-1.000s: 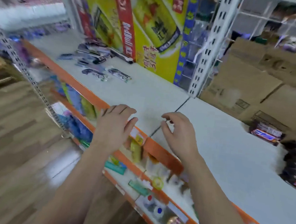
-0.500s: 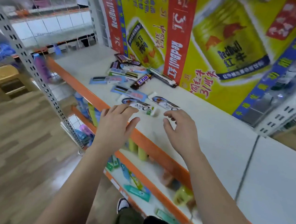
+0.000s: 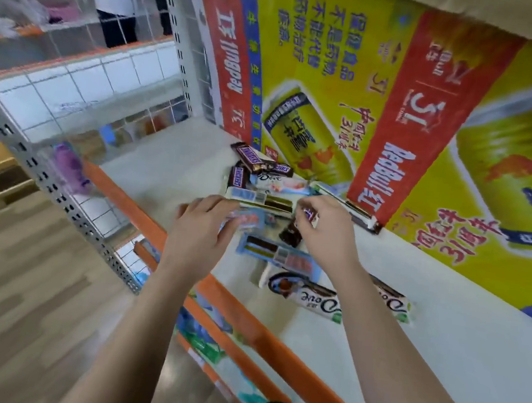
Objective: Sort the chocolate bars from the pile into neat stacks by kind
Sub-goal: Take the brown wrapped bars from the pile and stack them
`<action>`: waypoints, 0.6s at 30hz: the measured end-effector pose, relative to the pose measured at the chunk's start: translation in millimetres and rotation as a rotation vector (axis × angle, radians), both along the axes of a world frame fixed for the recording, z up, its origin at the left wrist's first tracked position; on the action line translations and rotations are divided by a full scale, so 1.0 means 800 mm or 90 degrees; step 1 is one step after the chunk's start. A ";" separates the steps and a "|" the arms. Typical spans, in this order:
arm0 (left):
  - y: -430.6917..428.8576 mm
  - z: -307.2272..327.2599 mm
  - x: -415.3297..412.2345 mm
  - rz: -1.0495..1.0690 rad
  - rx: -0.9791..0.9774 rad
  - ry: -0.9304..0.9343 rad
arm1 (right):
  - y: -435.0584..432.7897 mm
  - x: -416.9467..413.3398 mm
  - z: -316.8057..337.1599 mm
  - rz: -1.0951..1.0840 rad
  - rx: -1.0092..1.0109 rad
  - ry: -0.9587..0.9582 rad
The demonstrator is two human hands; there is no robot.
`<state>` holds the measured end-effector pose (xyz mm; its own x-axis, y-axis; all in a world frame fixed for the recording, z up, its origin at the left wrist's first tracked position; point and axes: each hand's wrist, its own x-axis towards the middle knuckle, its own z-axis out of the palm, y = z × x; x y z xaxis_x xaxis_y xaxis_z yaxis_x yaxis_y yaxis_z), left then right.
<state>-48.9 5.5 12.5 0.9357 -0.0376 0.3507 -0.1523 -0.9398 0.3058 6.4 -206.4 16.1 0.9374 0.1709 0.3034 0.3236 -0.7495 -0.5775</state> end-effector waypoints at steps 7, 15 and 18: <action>0.072 -0.020 0.092 -0.056 -0.010 0.017 | 0.073 0.069 -0.010 -0.038 -0.025 -0.006; 0.157 -0.019 0.175 -0.157 -0.017 0.018 | 0.156 0.149 -0.027 -0.167 -0.075 0.046; 0.177 -0.023 0.199 -0.188 -0.017 0.025 | 0.166 0.163 -0.034 -0.226 -0.084 0.076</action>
